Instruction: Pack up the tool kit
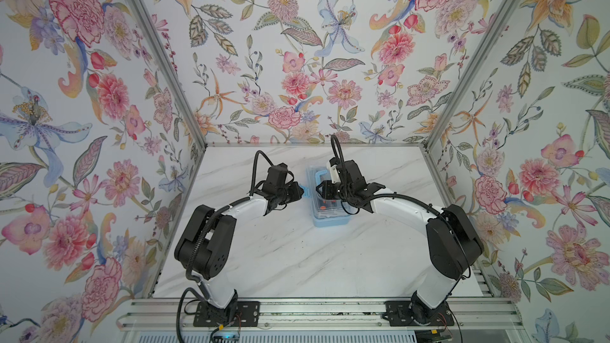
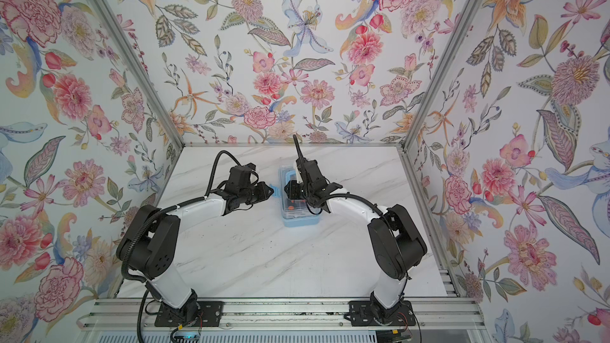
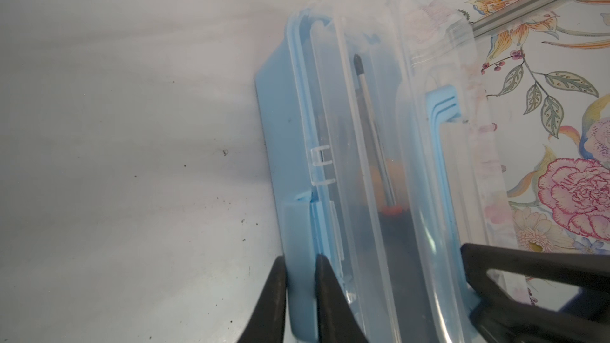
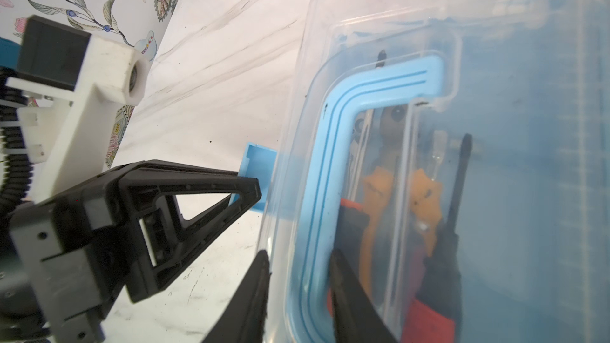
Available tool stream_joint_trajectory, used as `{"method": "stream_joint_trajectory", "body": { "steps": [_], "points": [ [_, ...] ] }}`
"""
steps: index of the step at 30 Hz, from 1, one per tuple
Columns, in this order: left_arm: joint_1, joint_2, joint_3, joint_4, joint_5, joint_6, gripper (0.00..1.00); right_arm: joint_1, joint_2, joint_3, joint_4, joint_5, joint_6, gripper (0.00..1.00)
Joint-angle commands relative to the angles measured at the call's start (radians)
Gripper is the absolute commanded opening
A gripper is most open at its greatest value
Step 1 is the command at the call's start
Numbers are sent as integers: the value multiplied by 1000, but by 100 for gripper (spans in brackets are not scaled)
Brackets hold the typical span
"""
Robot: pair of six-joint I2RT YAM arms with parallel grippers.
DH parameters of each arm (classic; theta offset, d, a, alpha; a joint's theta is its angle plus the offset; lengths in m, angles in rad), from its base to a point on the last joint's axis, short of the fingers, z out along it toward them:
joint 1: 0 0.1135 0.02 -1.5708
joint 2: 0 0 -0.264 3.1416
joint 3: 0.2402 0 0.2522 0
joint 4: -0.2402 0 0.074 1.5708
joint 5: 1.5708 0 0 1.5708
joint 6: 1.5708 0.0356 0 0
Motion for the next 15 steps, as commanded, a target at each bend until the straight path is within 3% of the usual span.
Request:
{"method": "stream_joint_trajectory", "body": {
  "steps": [1,8,15],
  "points": [
    [-7,-47,6,89,50,-10,19,10,29,-12,-31,-43,16,33],
    [-23,-46,1,115,49,1,22,11,27,-18,-31,-39,15,33],
    [-42,-31,11,126,56,2,34,11,27,-25,-29,-40,14,33]
  ]
}}
